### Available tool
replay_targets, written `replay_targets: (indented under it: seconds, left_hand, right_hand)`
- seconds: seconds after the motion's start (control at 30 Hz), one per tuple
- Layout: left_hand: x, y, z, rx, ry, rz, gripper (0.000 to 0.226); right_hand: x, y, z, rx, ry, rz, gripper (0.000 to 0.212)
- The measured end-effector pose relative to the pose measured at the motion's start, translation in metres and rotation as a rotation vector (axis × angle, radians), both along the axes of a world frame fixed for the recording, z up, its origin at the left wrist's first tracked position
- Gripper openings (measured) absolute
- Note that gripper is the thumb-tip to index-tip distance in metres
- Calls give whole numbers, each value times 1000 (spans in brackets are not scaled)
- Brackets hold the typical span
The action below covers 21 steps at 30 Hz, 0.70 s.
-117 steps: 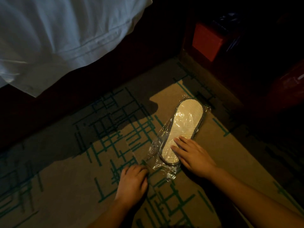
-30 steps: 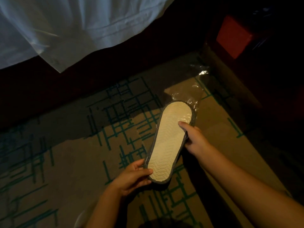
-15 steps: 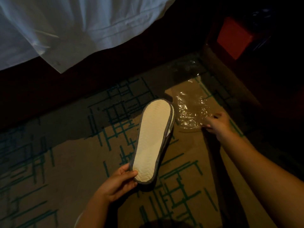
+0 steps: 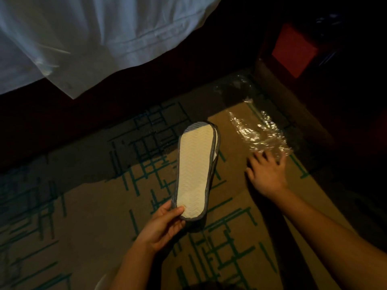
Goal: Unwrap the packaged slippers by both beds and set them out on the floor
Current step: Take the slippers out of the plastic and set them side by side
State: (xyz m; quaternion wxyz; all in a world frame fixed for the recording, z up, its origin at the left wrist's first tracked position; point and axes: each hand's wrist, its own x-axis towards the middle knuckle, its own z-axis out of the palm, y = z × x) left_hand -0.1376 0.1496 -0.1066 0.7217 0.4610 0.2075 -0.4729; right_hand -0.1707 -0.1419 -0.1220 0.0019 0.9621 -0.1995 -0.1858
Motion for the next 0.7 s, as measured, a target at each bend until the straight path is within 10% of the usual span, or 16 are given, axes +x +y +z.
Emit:
replay_targets:
  seconds: [0.17, 0.37, 0.57, 0.7]
  left_hand:
    - [2, -11, 0, 91, -32, 13, 33]
    - [8, -38, 13, 162, -137, -145, 29]
    - [8, -59, 25, 734, -786, -297, 76]
    - [0, -77, 37, 859, -1192, -406, 73]
  right_hand:
    - [-3, 10, 18, 66, -167, -112, 38]
    - [-2, 78, 51, 1598, -231, -883, 20]
    - [1, 72, 51, 1485, -379, -882, 59]
    - [4, 78, 50, 1440, -449, -849, 46]
